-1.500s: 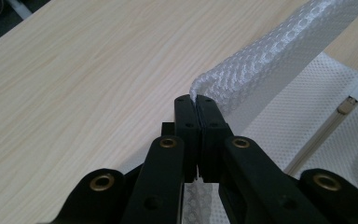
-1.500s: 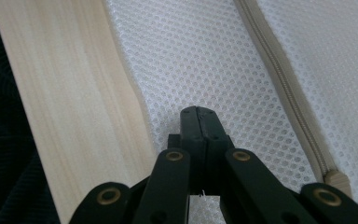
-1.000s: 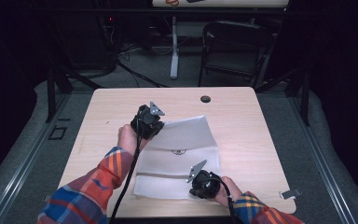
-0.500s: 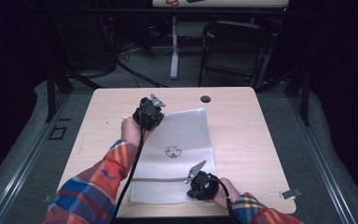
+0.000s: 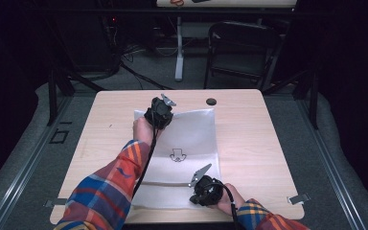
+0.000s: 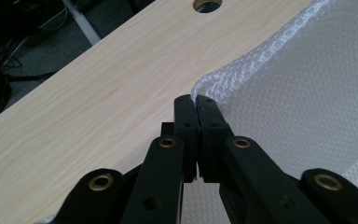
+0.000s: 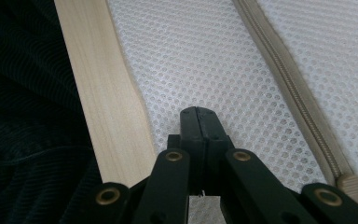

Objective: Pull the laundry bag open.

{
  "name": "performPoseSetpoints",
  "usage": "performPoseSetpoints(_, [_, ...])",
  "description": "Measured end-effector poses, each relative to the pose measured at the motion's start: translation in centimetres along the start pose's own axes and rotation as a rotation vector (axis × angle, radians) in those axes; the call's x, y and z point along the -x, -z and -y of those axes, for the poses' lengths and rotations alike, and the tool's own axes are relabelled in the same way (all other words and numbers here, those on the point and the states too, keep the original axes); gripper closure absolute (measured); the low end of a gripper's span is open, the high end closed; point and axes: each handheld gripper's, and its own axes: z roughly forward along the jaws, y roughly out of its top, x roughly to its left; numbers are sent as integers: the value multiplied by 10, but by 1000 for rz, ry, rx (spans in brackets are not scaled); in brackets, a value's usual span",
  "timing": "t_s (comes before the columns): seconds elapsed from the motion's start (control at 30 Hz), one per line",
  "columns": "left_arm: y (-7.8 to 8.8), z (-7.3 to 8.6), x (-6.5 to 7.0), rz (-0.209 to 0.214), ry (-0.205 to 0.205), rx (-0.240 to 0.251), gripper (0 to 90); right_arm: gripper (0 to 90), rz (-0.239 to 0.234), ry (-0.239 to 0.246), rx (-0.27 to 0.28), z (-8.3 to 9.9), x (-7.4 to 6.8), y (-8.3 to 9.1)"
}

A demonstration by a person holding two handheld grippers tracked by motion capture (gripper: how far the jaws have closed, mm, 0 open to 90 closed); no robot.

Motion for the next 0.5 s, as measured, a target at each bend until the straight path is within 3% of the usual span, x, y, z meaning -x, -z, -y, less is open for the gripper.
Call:
performPoseSetpoints(0.33, [-17,-3,-1,-31,5,-5,865,900,4,2,18,-1,0,-2])
performPoseSetpoints(0.47, [-22,-3,-3,-48,22,13,775,882,18,3,34,-3,-1,2])
performPoseSetpoints(0.5, [-23,-3,-4,-45,32,22,717,862,13,-12,65,-3,-1,2])
